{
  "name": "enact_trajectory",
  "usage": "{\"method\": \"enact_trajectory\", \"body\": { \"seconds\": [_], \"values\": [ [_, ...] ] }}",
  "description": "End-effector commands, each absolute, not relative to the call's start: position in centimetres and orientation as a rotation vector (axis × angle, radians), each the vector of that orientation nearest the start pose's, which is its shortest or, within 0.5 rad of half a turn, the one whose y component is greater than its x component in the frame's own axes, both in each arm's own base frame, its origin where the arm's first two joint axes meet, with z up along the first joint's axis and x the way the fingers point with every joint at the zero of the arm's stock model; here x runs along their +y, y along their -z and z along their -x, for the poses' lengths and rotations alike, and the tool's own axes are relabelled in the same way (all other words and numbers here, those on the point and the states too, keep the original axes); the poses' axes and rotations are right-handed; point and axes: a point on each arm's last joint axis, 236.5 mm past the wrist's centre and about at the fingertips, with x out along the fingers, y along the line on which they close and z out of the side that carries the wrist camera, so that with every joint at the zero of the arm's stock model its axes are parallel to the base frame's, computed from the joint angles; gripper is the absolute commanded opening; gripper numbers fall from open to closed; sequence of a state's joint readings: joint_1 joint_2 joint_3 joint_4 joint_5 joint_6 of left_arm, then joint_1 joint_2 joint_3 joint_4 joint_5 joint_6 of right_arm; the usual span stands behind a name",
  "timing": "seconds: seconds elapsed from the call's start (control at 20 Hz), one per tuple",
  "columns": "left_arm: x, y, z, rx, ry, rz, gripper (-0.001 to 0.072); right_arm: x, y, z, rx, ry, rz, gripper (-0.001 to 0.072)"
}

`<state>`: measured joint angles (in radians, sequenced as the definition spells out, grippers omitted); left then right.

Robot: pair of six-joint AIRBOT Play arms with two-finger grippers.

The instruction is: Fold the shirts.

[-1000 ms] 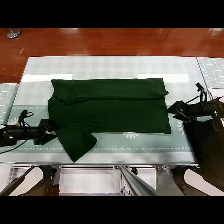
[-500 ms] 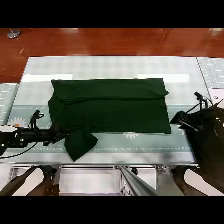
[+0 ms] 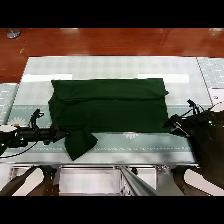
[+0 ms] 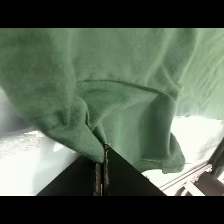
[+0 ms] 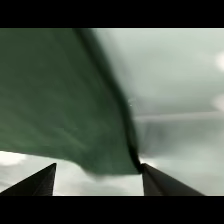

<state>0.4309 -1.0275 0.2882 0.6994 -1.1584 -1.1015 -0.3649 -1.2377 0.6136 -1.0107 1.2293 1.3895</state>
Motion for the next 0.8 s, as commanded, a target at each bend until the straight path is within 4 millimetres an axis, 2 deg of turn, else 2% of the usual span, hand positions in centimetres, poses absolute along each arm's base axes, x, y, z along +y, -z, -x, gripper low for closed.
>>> {"method": "enact_trajectory", "body": {
  "seconds": [0.0,0.05,0.1,0.15,0.2,0.35,0.55,0.65,0.75],
  "values": [
    [-9.1,9.2,-20.8,1.395,0.281,0.974,0.0020,5.1,9.7,-27.4,1.476,-0.124,-0.927,0.0614],
    [-9.1,9.3,-20.8,1.395,0.281,0.973,0.0020,5.6,9.1,-28.4,1.431,-0.150,-0.964,0.0563],
    [-9.0,9.3,-20.9,1.391,0.276,0.971,0.0020,6.1,8.5,-29.1,1.401,-0.182,-0.984,0.0378],
    [-8.8,9.2,-21.1,1.383,0.272,0.967,0.0020,6.4,8.2,-29.2,1.386,-0.219,-0.972,0.0116],
    [-8.6,8.9,-21.7,1.369,0.274,0.957,0.0021,6.5,8.0,-29.2,1.380,-0.253,-0.943,0.0028],
    [-7.2,6.5,-25.0,1.282,0.283,0.910,0.0020,5.1,6.9,-30.2,1.378,-0.262,-0.835,0.0028],
    [-4.0,1.9,-31.7,1.099,0.242,0.843,0.0020,1.7,3.8,-34.4,1.298,-0.199,-0.717,0.0027],
    [-3.3,0.9,-34.9,1.055,0.237,0.802,0.0020,1.2,2.8,-36.7,1.269,-0.195,-0.739,0.0028],
    [-3.0,0.9,-38.1,1.047,0.226,0.798,0.0020,1.1,2.9,-38.9,1.258,-0.202,-0.793,0.0028]
  ]
}}
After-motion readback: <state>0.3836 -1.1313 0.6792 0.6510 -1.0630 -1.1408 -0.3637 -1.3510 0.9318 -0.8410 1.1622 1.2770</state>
